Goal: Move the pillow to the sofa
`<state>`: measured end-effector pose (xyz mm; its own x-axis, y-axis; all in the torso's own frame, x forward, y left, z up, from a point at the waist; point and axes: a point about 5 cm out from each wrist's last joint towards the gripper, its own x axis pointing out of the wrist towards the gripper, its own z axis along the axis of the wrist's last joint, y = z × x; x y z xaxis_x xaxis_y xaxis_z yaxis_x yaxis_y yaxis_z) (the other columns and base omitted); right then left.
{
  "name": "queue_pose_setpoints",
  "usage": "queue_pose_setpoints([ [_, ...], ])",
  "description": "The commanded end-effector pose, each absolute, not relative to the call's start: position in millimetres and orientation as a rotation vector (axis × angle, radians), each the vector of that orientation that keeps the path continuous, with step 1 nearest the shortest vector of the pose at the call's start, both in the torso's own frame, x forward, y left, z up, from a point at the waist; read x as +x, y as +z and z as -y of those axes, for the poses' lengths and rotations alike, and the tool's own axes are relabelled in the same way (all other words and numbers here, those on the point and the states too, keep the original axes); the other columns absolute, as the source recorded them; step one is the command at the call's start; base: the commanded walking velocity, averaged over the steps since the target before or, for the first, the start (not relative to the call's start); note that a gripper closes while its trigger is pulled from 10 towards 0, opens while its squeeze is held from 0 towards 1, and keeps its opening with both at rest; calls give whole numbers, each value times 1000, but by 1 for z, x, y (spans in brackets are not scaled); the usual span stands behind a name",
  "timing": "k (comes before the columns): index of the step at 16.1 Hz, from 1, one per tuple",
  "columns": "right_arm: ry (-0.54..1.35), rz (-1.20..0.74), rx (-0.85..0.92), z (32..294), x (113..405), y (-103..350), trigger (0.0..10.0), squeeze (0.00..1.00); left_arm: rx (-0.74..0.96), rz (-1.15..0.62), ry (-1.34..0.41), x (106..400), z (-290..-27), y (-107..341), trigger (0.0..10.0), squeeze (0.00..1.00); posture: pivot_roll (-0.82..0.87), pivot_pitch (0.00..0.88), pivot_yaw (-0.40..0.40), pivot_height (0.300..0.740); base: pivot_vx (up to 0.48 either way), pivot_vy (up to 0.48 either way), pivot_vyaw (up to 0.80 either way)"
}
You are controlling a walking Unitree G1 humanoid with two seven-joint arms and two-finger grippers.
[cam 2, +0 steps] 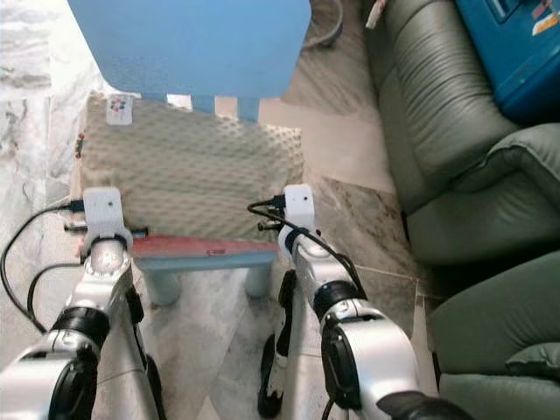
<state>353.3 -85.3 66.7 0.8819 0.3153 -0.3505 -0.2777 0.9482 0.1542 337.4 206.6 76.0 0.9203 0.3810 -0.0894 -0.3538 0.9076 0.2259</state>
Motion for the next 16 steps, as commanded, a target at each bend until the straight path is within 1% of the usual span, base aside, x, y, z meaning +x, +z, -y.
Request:
queue_pose_setpoints([
  [1, 268, -372, 87, 98, 358, 71, 0, 0, 231, -56, 386, 343, -207, 89, 0, 0, 7, 71, -155, 509, 0, 0, 0],
  [3, 269, -327, 46, 105, 366, 83, 0, 0, 242, 19, 392, 348, -208, 104, 0, 0, 11, 4, -140, 509, 0, 0, 0],
  [5, 268, -271, 19, 114, 370, 92, 0, 0, 238, 69, 349, 351, -200, 113, 0, 0, 22, 0, -129, 509, 0, 0, 0],
  [8, 281, -185, -34, 127, 367, 94, 0, 0, 225, 140, 272, 342, -189, 120, 0, 0, 32, 0, -103, 509, 0, 0, 0],
  [10, 251, -63, -37, 143, 349, 89, 0, 0, 222, 156, 180, 317, -180, 114, 0, 0, 44, 0, -82, 509, 0, 0, 0],
  [11, 225, -8, -35, 149, 333, 85, 0, 0, 216, 146, 159, 300, -181, 110, 0, 0, 47, 0, -77, 509, 0, 0, 0],
  [14, 177, 51, -52, 161, 311, 84, 0, 0, 237, 109, 120, 273, -183, 103, 0, 0, 49, 0, -71, 509, 0, 0, 0],
  [16, 125, 111, -57, 175, 278, 94, 0, 0, 269, 35, 44, 235, -183, 95, 0, 0, 45, 0, -65, 509, 0, 0, 0],
])
